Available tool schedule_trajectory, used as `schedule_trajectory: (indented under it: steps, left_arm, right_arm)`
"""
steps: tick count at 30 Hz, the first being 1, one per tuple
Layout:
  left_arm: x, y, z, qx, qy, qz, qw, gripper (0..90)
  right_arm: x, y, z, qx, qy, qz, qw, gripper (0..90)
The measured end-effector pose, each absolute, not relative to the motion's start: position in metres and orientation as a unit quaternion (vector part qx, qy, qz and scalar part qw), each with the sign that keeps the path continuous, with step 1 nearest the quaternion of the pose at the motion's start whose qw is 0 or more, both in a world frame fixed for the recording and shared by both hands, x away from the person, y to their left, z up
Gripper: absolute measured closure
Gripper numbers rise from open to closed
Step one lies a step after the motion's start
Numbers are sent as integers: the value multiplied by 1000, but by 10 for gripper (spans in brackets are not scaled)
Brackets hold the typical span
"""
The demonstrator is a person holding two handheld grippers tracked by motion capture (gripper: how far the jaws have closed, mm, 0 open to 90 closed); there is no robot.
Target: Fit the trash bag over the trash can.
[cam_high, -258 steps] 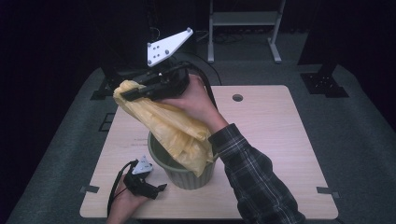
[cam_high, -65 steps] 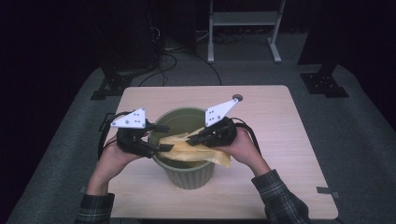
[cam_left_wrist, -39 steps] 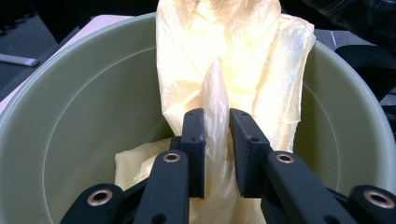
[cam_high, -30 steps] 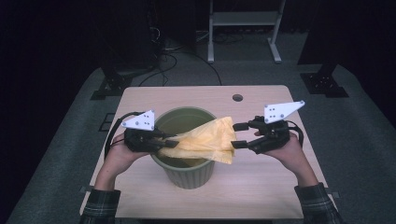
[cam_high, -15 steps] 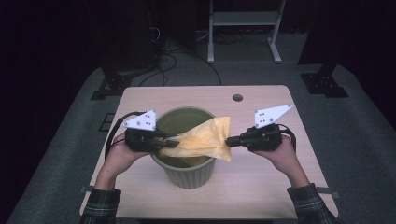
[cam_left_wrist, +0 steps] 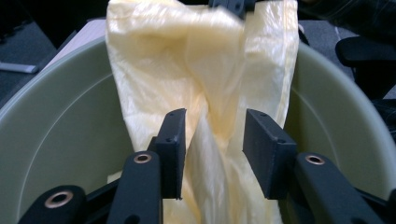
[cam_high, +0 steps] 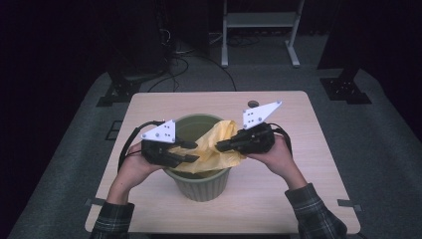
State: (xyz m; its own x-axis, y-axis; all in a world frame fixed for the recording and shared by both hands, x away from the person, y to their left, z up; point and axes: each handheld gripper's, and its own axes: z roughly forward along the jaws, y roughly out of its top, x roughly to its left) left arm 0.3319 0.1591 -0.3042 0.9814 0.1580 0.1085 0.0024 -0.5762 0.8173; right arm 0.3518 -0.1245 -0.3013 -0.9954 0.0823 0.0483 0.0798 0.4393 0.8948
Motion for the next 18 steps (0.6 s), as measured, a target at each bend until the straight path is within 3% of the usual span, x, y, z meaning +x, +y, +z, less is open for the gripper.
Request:
schedule_trajectory:
  steps: [6,11,12,15,18]
  left_arm:
    - [332,151,-302,883,41,78,462,572]
    - [334,151,-303,885,55,63,459,837]
    - [335,152,-303,884,60,63,459,870]
    - [335,155,-304,880,68,59,467,884]
    - [336,157,-306,879,71,62,468,883]
  right_arm:
    - [351,-105,-297,31,847,531,-8,900]
    - [350,-96,-295,22,846,533,-12,895]
    - [350,-96,-296,22,845,534,-13,852]
    - [350,-102,-296,26,842,539,-15,756]
    - [350,-115,-297,35,838,544,-12,724]
